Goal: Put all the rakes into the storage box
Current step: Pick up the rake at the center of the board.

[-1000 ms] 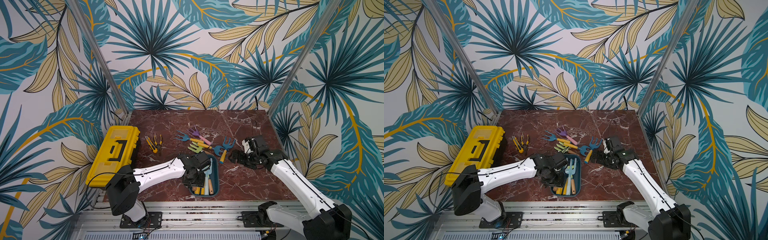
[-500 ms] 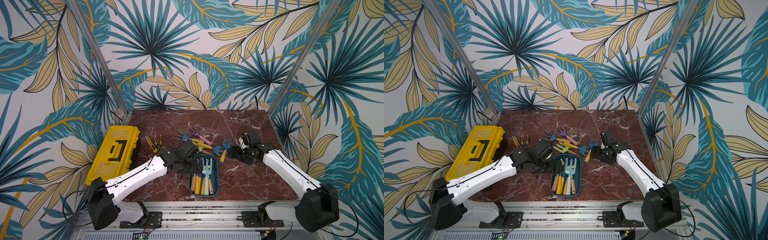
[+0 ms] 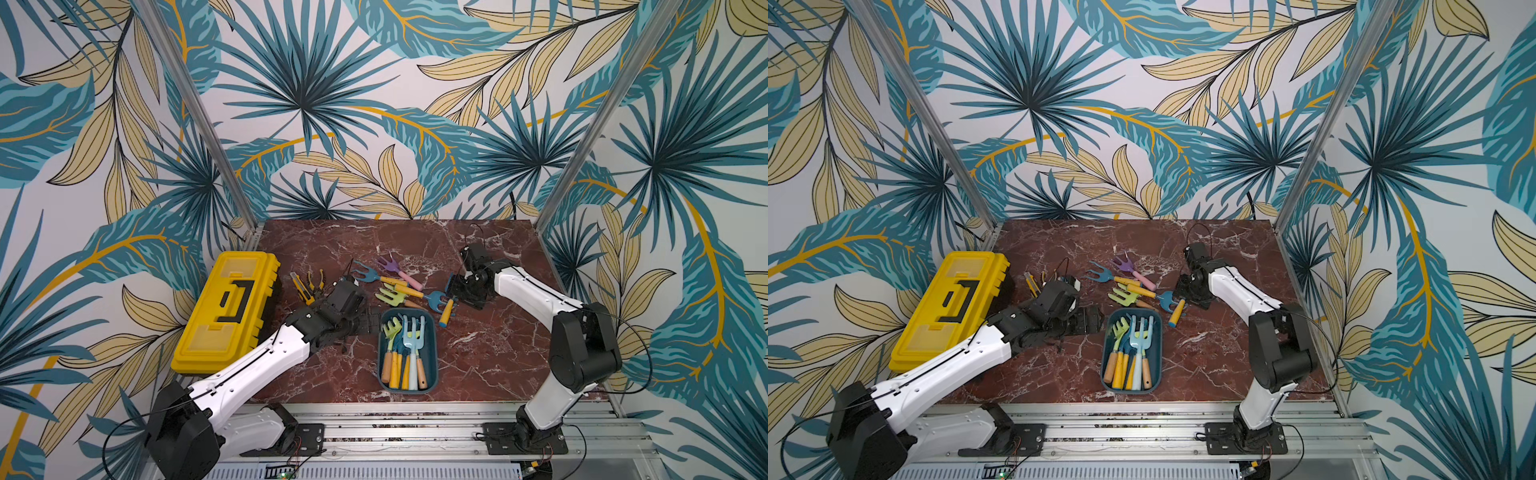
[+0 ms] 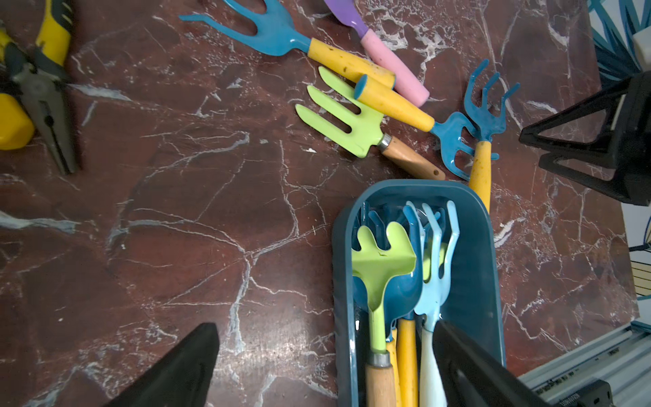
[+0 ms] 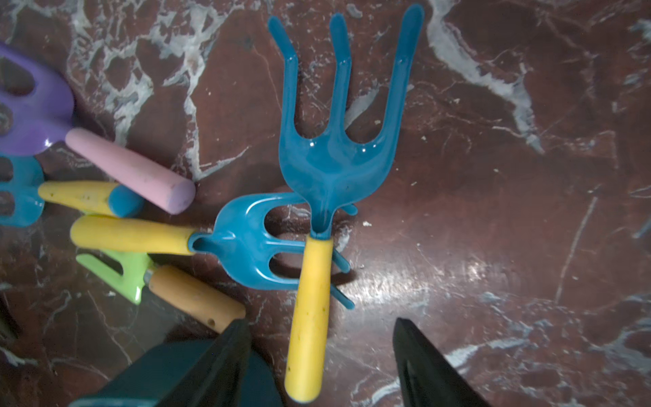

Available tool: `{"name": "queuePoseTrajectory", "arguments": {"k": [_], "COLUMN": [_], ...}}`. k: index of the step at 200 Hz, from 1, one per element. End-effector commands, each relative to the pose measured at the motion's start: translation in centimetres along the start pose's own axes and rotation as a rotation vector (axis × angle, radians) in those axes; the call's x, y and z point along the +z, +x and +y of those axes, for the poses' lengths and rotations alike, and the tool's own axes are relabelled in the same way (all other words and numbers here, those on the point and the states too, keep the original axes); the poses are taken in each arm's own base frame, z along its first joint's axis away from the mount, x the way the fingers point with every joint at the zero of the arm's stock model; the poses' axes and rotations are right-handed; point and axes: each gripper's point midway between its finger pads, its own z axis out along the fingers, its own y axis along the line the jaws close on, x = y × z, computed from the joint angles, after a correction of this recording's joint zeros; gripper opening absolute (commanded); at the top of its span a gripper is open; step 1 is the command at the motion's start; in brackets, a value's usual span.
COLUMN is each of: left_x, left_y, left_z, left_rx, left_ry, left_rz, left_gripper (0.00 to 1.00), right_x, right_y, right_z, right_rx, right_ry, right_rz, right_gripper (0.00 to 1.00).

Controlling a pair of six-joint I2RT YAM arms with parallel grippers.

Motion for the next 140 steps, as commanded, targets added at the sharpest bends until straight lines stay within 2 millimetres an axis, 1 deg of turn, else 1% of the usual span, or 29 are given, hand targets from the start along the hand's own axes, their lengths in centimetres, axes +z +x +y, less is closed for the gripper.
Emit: {"name": "queuePoseTrajectory", "arguments": {"k": [1,3,17,22,45,50,65,75,81,85,88,93,95,99,115,140], "left_x": [-0.1,-0.1,0.0,0.1,0.4,0.4,0.4,0.3,0.2,0.2,0.2,0.1,0.1,0.0,-0.2,-0.6], "left_y": [-0.5,-0.5,-0.5,-0.2,0.1,0.2,0.2,0.3,0.3,0.3,0.4,0.4,0.4,0.4,0.5,0.5], "left_z": [0.6,0.7,1.3,1.1,1.8,1.9,2.1,2.1,2.1,2.2,2.3,2.2,2.2,2.3,2.3,2.4], "left_rx": [-0.001,-0.003,-0.016,-0.02,-0.035,-0.036,-0.039,-0.041,-0.043,-0.046,-0.047,-0.047,-0.047,-0.048,-0.05,-0.062], "left_ry": [0.019,0.019,0.015,0.037,0.032,0.031,0.031,0.034,0.037,0.035,0.035,0.036,0.037,0.036,0.039,0.045], "left_rz": [-0.061,-0.064,-0.073,-0.057,-0.042,-0.039,-0.038,-0.036,-0.039,-0.038,-0.037,-0.038,-0.037,-0.037,-0.037,-0.046], "left_gripper": [1.0,1.0,1.0,1.0,1.0,1.0,1.0,1.0,1.0,1.0,1.0,1.0,1.0,1.0,1.0,1.0], "right_x": [1.3,1.4,2.3,2.5,3.7,4.0,4.7,5.0,5.1,5.0,5.0,4.7,4.6,4.4,3.3,0.8], "right_y": [0.1,0.1,0.2,0.2,0.4,0.4,0.6,0.7,0.8,0.8,0.8,0.8,0.8,0.8,0.5,0.4], "right_z": [0.1,0.1,0.2,0.2,0.2,0.2,0.1,0.2,0.2,0.2,0.2,0.3,0.3,0.3,0.5,0.4], "right_rx": [0.032,0.032,0.037,0.036,0.035,0.036,0.038,0.035,0.037,0.037,0.037,0.036,0.036,0.035,0.029,0.016], "right_ry": [0.036,0.039,0.052,0.057,0.078,0.082,0.092,0.089,0.089,0.089,0.088,0.083,0.081,0.081,0.066,0.044], "right_rz": [0.011,0.012,0.024,0.027,0.044,0.048,0.059,0.07,0.071,0.071,0.07,0.065,0.063,0.06,0.035,-0.012], "right_gripper": [0.68,0.68,0.58,0.57,0.55,0.52,0.5,0.39,0.37,0.36,0.32,0.28,0.25,0.23,0.21,0.19]}}
